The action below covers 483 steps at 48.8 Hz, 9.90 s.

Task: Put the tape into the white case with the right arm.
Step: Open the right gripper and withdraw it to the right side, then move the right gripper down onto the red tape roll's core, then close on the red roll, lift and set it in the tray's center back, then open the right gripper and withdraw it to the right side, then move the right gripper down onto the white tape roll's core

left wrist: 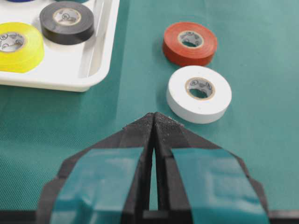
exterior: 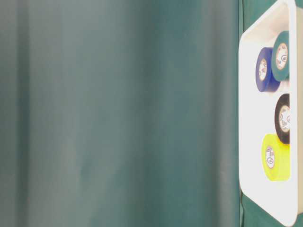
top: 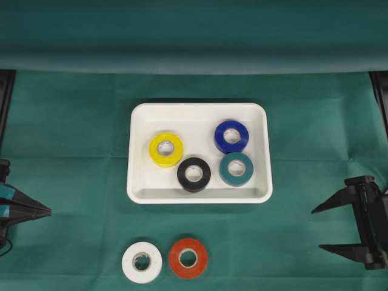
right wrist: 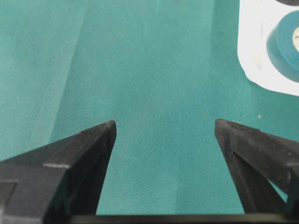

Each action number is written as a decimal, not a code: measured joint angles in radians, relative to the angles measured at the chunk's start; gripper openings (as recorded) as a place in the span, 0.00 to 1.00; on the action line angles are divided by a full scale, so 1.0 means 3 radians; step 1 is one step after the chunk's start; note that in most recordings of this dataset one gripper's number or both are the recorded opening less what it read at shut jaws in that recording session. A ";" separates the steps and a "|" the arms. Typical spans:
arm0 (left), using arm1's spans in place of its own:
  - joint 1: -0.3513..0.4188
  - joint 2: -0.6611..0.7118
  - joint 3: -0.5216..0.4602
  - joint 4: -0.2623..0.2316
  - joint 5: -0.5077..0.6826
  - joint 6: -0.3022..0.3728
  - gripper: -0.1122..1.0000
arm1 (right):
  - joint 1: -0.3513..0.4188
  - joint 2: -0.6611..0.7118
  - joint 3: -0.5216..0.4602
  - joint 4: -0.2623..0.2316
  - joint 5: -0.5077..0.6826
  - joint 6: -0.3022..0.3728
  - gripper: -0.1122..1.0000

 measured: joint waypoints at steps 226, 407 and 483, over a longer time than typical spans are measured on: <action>0.0005 0.0000 0.0000 0.0000 0.0000 0.0000 0.10 | 0.0020 0.3170 -0.2858 -0.0066 0.0358 -0.0046 0.11; 0.0010 0.0000 0.0000 0.0000 0.0000 0.0000 0.10 | -0.0767 0.0941 -0.0557 -0.0373 -0.0143 0.0286 0.69; 0.0010 0.0000 0.0000 0.0000 0.0000 0.0000 0.10 | -0.0015 0.2674 -0.2132 -0.0302 -0.0230 0.0240 0.69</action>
